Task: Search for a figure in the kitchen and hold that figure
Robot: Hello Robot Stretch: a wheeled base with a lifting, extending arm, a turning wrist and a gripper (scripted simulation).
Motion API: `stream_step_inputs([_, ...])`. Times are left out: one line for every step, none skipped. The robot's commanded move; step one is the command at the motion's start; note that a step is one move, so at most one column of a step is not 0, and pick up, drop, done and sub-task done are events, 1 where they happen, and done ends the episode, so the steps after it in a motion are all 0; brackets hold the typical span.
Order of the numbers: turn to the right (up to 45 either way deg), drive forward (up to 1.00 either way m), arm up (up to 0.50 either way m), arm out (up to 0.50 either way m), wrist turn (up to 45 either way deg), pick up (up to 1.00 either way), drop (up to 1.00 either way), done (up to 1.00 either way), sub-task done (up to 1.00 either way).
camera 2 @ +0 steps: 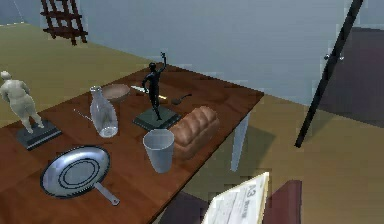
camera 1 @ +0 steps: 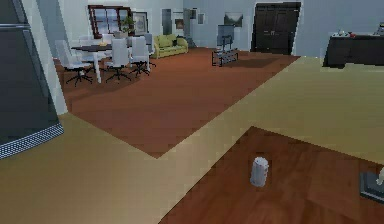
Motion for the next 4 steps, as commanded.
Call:
stream_step_inputs([0.0, 0.0, 0.36, 0.0, 0.0, 0.0, 0.0, 0.0, 0.0])
stream_step_inputs([0.0, 0.0, 0.0, 0.5, 0.0, 0.0, 0.0, 0.0, 0.0])
stream_step_inputs([0.0, 0.0, 0.0, 0.0, 45.0, 0.0, 0.0, 0.0, 0.0])
stream_step_inputs([0.0, 0.0, 0.0, 0.0, 45.0, 0.0, 0.0, 0.0, 0.0])
